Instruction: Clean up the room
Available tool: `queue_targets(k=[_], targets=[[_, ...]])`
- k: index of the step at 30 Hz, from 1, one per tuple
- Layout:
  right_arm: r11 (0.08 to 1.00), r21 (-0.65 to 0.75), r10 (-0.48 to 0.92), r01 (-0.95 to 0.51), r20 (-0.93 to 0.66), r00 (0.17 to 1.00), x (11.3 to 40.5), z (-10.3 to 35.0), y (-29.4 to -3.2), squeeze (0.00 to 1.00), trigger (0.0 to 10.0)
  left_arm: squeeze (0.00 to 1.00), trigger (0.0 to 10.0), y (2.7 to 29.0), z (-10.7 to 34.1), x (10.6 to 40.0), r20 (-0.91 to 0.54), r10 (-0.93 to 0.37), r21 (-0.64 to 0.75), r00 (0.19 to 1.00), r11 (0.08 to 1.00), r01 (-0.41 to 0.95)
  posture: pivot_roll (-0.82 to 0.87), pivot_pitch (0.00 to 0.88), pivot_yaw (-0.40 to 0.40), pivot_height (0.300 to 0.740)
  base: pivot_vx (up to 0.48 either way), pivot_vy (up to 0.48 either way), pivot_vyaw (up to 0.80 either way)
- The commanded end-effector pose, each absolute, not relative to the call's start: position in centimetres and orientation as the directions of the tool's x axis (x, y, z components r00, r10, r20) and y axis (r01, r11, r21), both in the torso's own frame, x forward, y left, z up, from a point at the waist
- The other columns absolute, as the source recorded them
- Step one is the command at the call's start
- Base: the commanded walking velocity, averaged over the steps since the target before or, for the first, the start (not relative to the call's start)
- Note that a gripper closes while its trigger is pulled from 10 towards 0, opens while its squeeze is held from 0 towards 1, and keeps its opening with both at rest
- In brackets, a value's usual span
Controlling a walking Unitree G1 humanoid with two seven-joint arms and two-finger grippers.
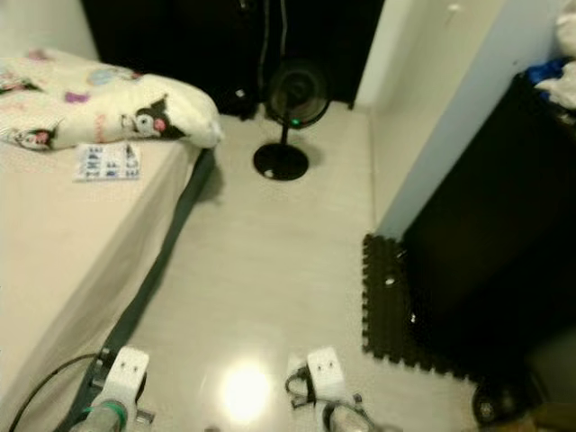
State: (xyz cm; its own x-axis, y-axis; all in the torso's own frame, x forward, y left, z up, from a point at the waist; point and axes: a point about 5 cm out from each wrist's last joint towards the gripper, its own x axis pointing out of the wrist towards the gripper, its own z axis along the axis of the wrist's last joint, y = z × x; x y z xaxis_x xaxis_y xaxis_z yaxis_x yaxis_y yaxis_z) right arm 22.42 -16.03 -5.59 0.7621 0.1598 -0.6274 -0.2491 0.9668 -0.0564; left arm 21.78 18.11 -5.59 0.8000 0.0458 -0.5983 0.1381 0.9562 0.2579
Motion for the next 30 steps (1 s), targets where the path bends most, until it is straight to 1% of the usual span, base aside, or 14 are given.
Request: queue_targets(k=[1, 4, 5, 7, 8, 10, 11, 14, 15, 17, 18, 21, 27, 30], targets=[[0.977, -0.027, 0.147, -0.214, -0.641, 0.753, 21.8, -6.0, -16.3, 0.00, 10.0, 0.00, 10.0, 17.9, -5.6, 21.8, -0.600, 0.035, 0.257, 0.799, 0.954, 0.152, 0.10, 0.006, -0.005, 0.740, 0.000, 0.000, -0.78], [0.985, -0.012, 0.134, -0.173, -0.579, 0.804, 23.1, -4.9, -16.5, 0.00, 10.0, 0.00, 10.0, 18.0, -4.8, 22.8, -0.567, 0.026, 0.227, 0.823, 0.966, 0.126, 0.09, 0.007, 0.000, 0.740, 0.000, 0.000, -0.77], [0.985, -0.012, 0.134, -0.173, -0.579, 0.804, 23.1, -4.9, -16.5, 0.00, 10.0, 0.00, 10.0, 18.0, -4.8, 22.8, -0.567, 0.026, 0.227, 0.823, 0.966, 0.126, 0.09, 0.007, 0.000, 0.740, 0.000, 0.000, -0.77], [0.989, 0.007, 0.130, -0.149, -0.530, 0.838, 24.2, -4.0, -16.4, 0.00, 10.0, 0.00, 10.0, 18.2, -3.9, 24.0, -0.525, 0.023, 0.210, 0.851, 0.972, 0.103, 0.09, 0.011, 0.001, 0.740, 0.000, 0.000, -0.77], [0.989, 0.007, 0.130, -0.149, -0.530, 0.838, 24.2, -4.0, -16.4, 0.00, 10.0, 0.00, 10.0, 18.2, -3.9, 24.0, -0.525, 0.023, 0.210, 0.851, 0.972, 0.103, 0.09, 0.011, 0.001, 0.740, 0.000, 0.000, -0.77], [0.989, 0.037, 0.142, -0.141, -0.456, 0.878, 25.7, -2.7, -15.8, 0.00, 10.0, 0.00, 10.0, 18.6, -2.2, 25.8, -0.462, 0.036, 0.190, 0.886, 0.980, 0.059, 0.09, 0.011, 0.001, 0.740, 0.000, 0.000, -0.77], [0.989, 0.037, 0.142, -0.141, -0.456, 0.878, 25.7, -2.7, -15.8, 0.00, 10.0, 0.00, 10.0, 18.6, -2.2, 25.8, -0.462, 0.036, 0.190, 0.886, 0.980, 0.059, 0.09, 0.011, 0.001, 0.740, 0.000, 0.000, -0.77], [0.986, 0.072, 0.165, -0.149, -0.354, 0.921, 27.5, -0.8, -14.8, 0.00, 10.0, 0.00, 10.0, 18.7, 0.6, 28.5, -0.354, 0.043, 0.141, 0.934, 0.990, 0.008, 0.09, 0.011, 0.001, 0.740, 0.000, 0.000, -0.77], [0.986, 0.072, 0.165, -0.149, -0.354, 0.921, 27.5, -0.8, -14.8, 0.00, 10.0, 0.00, 10.0, 18.7, 0.6, 28.5, -0.354, 0.043, 0.141, 0.934, 0.990, 0.008, 0.09, 0.011, 0.001, 0.740, 0.000, 0.000, -0.77], [0.982, 0.097, 0.181, -0.160, -0.289, 0.940, 28.4, 0.4, -14.2, 0.00, 10.0, 0.00, 10.0, 18.4, 2.4, 30.0, -0.281, 0.037, 0.121, 0.959, 0.993, -0.003, 0.09, 0.011, 0.001, 0.740, 0.000, 0.000, -0.77], [0.982, 0.097, 0.181, -0.160, -0.289, 0.940, 28.4, 0.4, -14.2, 0.00, 10.0, 0.00, 10.0, 18.4, 2.4, 30.0, -0.281, 0.037, 0.121, 0.959, 0.993, -0.003, 0.09, 0.011, 0.001, 0.740, 0.000, 0.000, -0.77], [0.978, 0.122, 0.193, -0.169, -0.223, 0.955, 29.2, 1.6, -13.7, 0.00, 10.0, 0.00, 10.0, 17.8, 4.0, 31.1, -0.220, 0.023, 0.101, 0.975, 0.995, -0.001, 0.09, 0.017, 0.005, 0.740, 0.000, 0.000, -0.77], [0.977, 0.137, 0.185, -0.165, -0.145, 0.972, 29.8, 2.9, -13.6, 0.00, 10.0, 0.00, 10.0, 16.8, 5.3, 31.9, -0.176, -0.002, 0.076, 0.984, 0.997, 0.016, 0.08, 0.016, 0.007, 0.740, 0.000, 0.000, -0.77], [0.983, 0.146, 0.119, -0.107, -0.074, 0.990, 30.2, 4.2, -14.4, 0.00, 10.0, 0.00, 10.0, 16.1, 6.3, 32.5, -0.147, -0.021, 0.053, 0.989, 0.998, 0.030, 0.07, 0.014, 0.008, 0.740, 0.000, 0.000, -0.77]])
